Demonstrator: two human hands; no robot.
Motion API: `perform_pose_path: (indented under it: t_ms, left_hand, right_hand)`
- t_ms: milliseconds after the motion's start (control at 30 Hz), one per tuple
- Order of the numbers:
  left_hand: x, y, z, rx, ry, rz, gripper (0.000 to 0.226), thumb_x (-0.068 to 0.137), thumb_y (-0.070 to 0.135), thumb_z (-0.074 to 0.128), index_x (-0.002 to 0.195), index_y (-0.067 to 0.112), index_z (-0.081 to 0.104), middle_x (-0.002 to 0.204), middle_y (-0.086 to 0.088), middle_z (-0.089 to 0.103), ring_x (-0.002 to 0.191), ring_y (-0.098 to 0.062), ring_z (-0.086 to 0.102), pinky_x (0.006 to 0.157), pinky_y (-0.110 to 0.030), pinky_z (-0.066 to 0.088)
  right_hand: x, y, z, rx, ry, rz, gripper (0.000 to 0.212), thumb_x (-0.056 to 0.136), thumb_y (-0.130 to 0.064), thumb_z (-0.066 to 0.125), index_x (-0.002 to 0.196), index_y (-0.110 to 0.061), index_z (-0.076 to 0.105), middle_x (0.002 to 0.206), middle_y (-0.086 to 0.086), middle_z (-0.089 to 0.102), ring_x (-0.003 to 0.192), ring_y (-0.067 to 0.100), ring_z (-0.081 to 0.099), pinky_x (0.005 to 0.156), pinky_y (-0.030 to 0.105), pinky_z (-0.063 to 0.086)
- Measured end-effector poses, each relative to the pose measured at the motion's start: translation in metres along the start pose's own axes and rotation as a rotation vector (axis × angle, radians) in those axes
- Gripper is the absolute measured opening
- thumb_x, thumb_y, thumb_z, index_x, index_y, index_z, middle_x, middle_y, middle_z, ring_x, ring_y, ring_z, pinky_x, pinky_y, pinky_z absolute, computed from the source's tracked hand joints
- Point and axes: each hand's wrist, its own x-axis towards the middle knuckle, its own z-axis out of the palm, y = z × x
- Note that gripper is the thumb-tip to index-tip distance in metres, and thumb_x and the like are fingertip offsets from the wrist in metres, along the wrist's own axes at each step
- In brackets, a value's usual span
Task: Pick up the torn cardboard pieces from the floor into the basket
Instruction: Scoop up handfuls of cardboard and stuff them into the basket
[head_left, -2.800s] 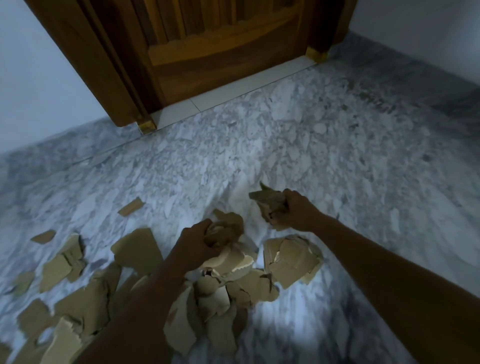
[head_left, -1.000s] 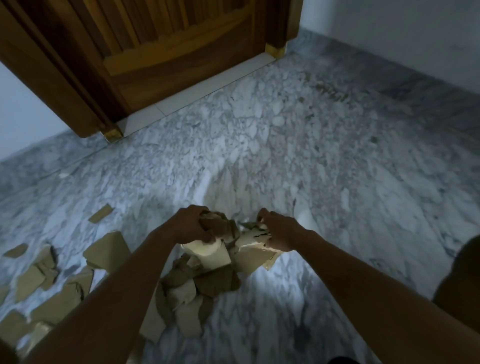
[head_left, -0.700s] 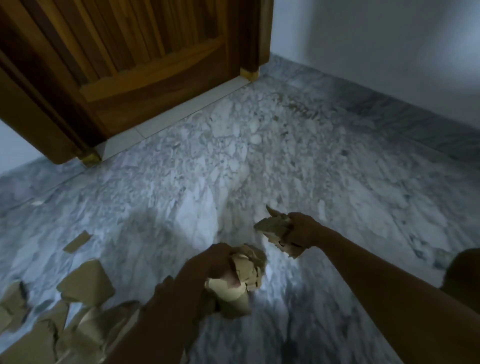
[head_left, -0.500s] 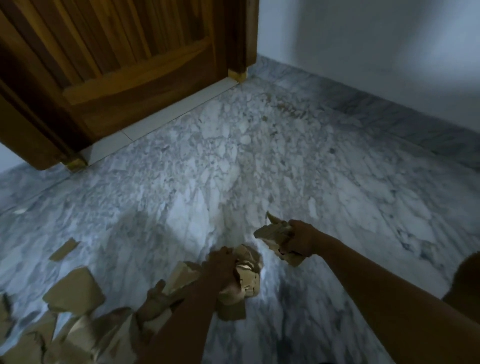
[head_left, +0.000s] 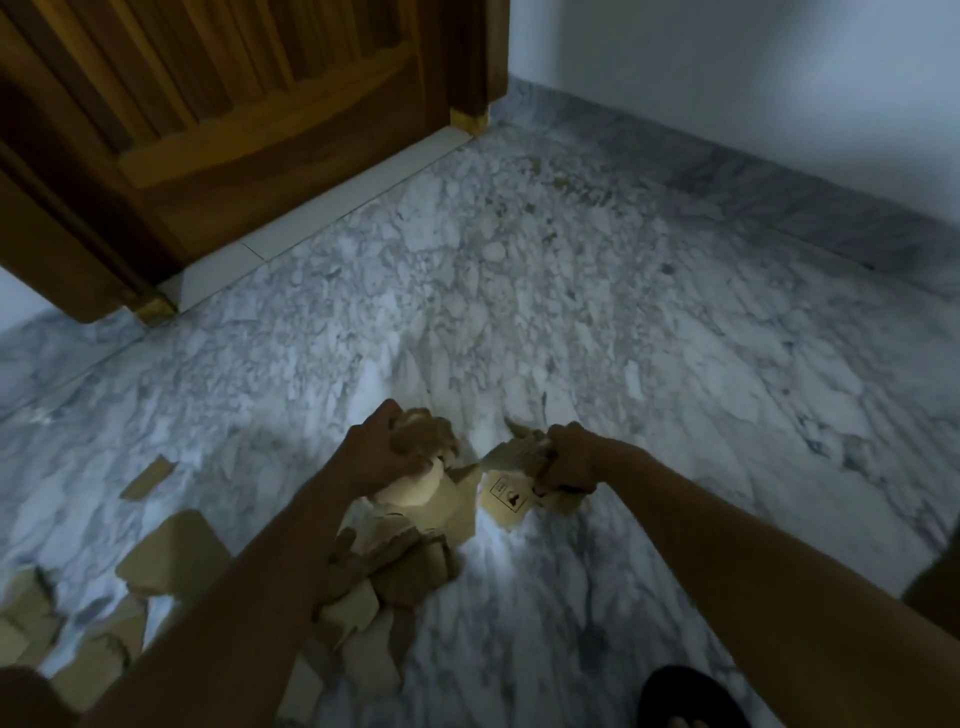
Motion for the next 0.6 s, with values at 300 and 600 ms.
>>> perform_pose_path:
  t_ms: [300,600]
  left_hand:
    - [-0.024,-0.042,0.005,-0.046,-0.073,-0.073,0.08,0.06,0.038,0.088,0.121,0.026,0.038,0.099,-0.002,0.065,0.085,-0.019,0.065,0.065,-0.027,0.048]
    - [0.013,-0.006,0.039,0.19,-0.367,-0.038,0.051,0.053,0.029,0.091,0.092,0.028,0.06,0.101,0.003,0.062,0.095,-0.018,0.062,0.074,-0.03,0.049]
  right_hand:
    - [0.026,-0.026,0.066,-0.386,0.086,-0.183,0.077,0.078,-0.033,0.076,0.144,-0.019,0.039,0.149,0.006,0.025,0.136,0.036,0.032,0.107,0.053,0.036]
    - [0.033,0.002,0.003,-0.06,0.052,-0.164,0.072,0.069,-0.026,0.084,0.126,-0.019,0.039,0.123,0.013,0.05,0.104,0.035,0.061,0.084,0.046,0.055]
